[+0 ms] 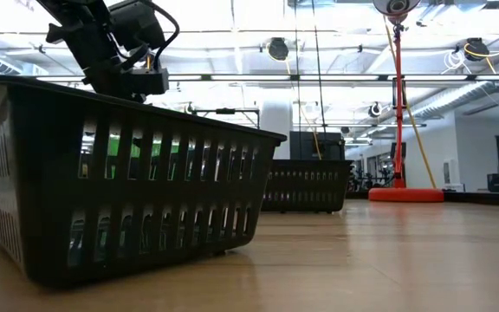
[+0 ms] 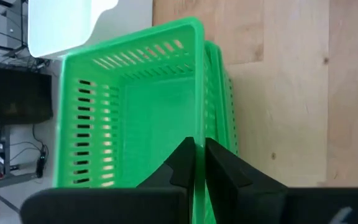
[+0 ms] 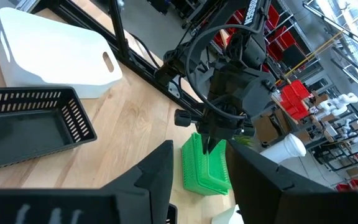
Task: Stack baskets by color
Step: Stack the bottom green bin on the stacked green bins, then stack the left white bin on the top white bin
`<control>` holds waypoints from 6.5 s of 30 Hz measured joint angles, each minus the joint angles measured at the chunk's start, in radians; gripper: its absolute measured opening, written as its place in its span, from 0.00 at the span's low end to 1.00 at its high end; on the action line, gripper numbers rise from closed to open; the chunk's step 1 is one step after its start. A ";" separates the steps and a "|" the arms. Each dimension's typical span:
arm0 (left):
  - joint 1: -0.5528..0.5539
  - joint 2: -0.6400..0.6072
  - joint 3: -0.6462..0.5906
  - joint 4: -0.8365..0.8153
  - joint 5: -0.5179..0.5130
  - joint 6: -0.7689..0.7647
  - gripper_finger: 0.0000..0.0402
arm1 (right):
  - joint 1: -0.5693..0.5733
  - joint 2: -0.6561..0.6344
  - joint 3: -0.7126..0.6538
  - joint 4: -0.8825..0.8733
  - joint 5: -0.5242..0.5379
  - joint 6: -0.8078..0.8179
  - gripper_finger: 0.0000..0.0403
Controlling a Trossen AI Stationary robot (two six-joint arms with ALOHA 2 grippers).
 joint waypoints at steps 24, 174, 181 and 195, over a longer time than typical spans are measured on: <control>0.000 0.000 0.000 -0.004 -0.001 -0.011 0.11 | 0.000 0.000 0.000 0.000 0.000 0.000 0.35; -1.345 0.238 0.213 -0.622 0.193 -2.213 0.36 | -0.027 0.000 0.000 -0.104 -0.001 0.066 0.35; -1.317 0.205 0.233 -0.704 0.252 -2.170 0.04 | -0.036 0.000 0.000 -0.057 -0.004 0.067 0.35; -1.100 0.137 0.589 -1.077 0.097 -1.782 0.01 | -0.175 0.046 0.000 0.069 -0.071 0.220 0.35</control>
